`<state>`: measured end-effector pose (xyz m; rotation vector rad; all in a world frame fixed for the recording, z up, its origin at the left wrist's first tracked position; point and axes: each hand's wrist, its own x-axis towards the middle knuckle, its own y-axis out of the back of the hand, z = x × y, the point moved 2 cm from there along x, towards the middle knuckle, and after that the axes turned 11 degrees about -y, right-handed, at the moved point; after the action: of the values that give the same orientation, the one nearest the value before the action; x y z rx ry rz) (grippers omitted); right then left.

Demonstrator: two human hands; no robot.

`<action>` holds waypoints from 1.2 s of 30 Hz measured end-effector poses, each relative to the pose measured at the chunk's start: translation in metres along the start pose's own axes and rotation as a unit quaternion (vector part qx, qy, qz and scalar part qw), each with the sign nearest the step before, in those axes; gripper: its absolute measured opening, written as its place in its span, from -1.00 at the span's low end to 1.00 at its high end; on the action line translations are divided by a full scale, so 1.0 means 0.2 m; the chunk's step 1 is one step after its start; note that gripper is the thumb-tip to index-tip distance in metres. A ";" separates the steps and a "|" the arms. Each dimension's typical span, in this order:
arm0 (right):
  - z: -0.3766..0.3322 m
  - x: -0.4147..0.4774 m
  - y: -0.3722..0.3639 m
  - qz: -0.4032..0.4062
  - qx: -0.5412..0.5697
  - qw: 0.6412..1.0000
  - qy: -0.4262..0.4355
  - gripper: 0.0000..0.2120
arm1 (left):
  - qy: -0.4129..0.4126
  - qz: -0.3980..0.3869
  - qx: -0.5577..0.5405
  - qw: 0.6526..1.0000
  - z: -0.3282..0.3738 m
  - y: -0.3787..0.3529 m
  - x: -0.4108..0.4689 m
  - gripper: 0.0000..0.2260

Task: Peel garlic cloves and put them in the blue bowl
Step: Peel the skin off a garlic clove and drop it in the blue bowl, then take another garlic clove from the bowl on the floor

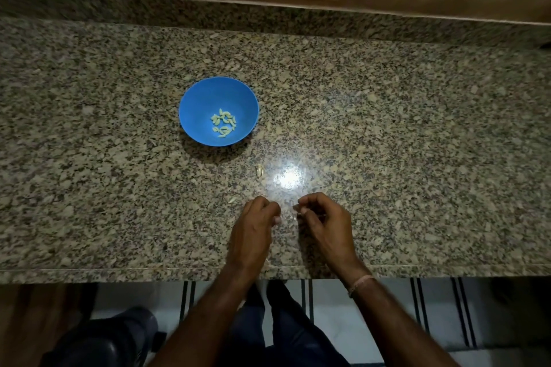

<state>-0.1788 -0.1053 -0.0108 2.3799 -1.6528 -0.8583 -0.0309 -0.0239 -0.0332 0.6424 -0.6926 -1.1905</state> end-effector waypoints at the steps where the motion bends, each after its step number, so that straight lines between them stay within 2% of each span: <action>1: 0.01 -0.01 0.00 0.005 -0.009 1.000 0.006 -0.81 | 0.015 0.016 -0.029 0.999 0.00 0.02 0.00 -0.76; 3: 0.02 -0.02 0.00 0.011 -0.042 0.999 0.026 -0.79 | 0.081 0.059 -0.112 0.989 -0.01 0.07 -0.01 -0.77; 6: 0.05 -0.04 -0.03 0.003 -0.174 0.981 0.089 -0.69 | 0.200 0.151 -0.208 0.946 -0.05 0.17 -0.04 -0.80; 8: 0.04 -0.08 -0.06 -0.008 -0.190 0.979 0.080 -0.88 | 0.247 0.191 -0.230 0.922 -0.09 0.22 -0.08 -0.82; 9: 0.04 -0.10 -0.09 0.010 -0.201 0.976 0.086 -0.94 | 0.259 0.200 -0.236 0.915 -0.11 0.24 -0.09 -0.83; 10: 0.02 -0.10 -0.13 0.023 -0.204 0.974 0.098 -0.91 | 0.265 0.203 -0.242 0.911 -0.12 0.26 -0.11 -0.84; 12: -0.02 -0.10 -0.22 0.007 -0.182 0.979 0.088 -0.88 | 0.270 0.204 -0.249 0.907 -0.13 0.27 -0.13 -0.86; 14: -0.07 -0.09 -0.29 -0.024 -0.194 0.974 0.118 -0.77 | 0.274 0.205 -0.258 0.904 -0.13 0.26 -0.15 -0.88; 17: -0.10 -0.03 -0.25 -0.014 -0.142 0.984 0.104 -0.80 | 0.281 0.216 -0.275 0.894 -0.13 0.25 -0.18 -0.90; 19: -0.07 0.01 -0.18 -0.018 -0.164 0.981 0.105 -0.63 | 0.284 0.228 -0.279 0.888 -0.13 0.26 -0.20 -0.91; 21: -0.02 0.00 -0.15 -0.074 -0.242 0.958 0.134 -0.35 | 0.298 0.234 -0.270 0.885 -0.13 0.26 -0.22 -0.91; 22: -0.02 -0.01 -0.16 -0.100 -0.255 0.950 0.151 -0.29 | 0.309 0.239 -0.270 0.880 -0.13 0.24 -0.23 -0.91; 23: -0.04 -0.02 -0.19 -0.119 -0.245 0.947 0.170 -0.31 | 0.321 0.245 -0.273 0.873 -0.12 0.23 -0.24 -0.91; 26: -0.05 -0.02 -0.26 -0.130 -0.175 0.955 0.200 -0.58 | 0.346 0.259 -0.268 0.861 -0.08 0.20 -0.25 -0.88; 30: -0.03 0.01 -0.30 -0.078 -0.250 0.926 0.273 -0.86 | 0.350 0.271 -0.245 0.863 -0.03 0.18 -0.25 -0.83; 34: -0.07 0.03 -0.31 -0.060 -0.334 0.879 0.334 -0.85 | 0.355 0.271 -0.241 0.862 0.00 0.17 -0.26 -0.85; 36: -0.06 0.07 -0.31 -0.061 -0.369 0.865 0.334 -0.87 | 0.359 0.279 -0.255 0.854 0.00 0.18 -0.28 -0.85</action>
<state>-0.1177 -0.0953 -0.0302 1.8949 -0.7231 -0.4538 -0.0218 0.0397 -0.0150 0.3456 0.0984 -0.4748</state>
